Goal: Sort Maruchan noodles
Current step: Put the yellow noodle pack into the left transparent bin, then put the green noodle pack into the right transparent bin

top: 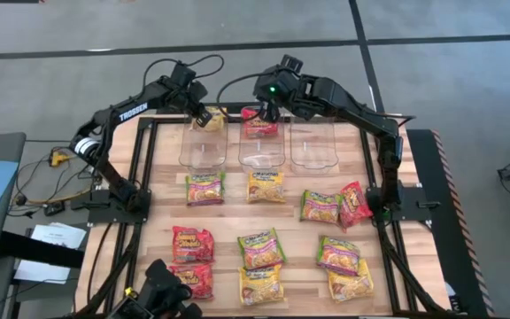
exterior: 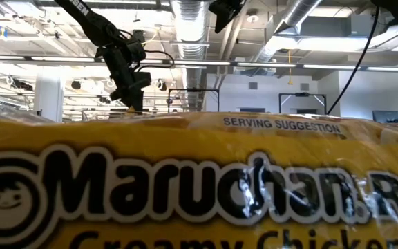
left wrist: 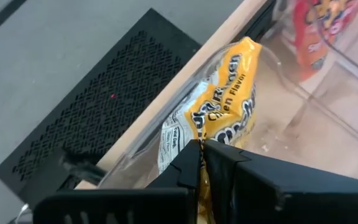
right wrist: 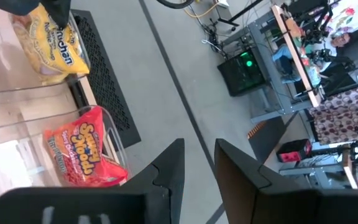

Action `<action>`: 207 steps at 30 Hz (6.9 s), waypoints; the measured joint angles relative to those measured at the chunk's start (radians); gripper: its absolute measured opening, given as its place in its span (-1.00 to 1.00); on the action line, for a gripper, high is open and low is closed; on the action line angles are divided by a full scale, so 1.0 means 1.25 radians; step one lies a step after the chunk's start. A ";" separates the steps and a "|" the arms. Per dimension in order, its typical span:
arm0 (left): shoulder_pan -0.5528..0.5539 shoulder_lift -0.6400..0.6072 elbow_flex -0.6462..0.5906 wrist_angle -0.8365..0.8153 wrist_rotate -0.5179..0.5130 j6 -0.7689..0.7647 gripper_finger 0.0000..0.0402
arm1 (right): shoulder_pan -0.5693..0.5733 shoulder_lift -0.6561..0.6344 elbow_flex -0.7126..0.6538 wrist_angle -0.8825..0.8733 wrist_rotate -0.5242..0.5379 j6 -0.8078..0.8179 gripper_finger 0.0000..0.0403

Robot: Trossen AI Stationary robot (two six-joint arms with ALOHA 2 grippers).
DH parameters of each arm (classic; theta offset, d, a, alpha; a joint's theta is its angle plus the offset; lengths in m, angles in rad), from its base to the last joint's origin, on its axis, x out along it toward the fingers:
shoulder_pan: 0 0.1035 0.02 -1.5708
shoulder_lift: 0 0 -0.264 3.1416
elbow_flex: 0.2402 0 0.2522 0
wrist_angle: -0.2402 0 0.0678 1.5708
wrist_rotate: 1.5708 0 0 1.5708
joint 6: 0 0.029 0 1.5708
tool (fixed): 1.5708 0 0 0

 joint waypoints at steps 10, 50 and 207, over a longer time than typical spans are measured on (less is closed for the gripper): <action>0.000 0.000 0.000 -0.001 -0.016 0.001 -0.93 | 0.000 0.000 0.000 0.000 0.001 -0.023 -0.44; -0.138 -0.188 0.341 -0.352 -0.015 0.027 -0.60 | 0.082 -0.112 -0.037 -0.389 -0.385 0.613 -0.44; -0.207 -0.230 0.341 -0.407 -0.063 -0.022 -0.60 | -0.080 -0.111 -0.758 -0.007 0.136 0.515 -0.97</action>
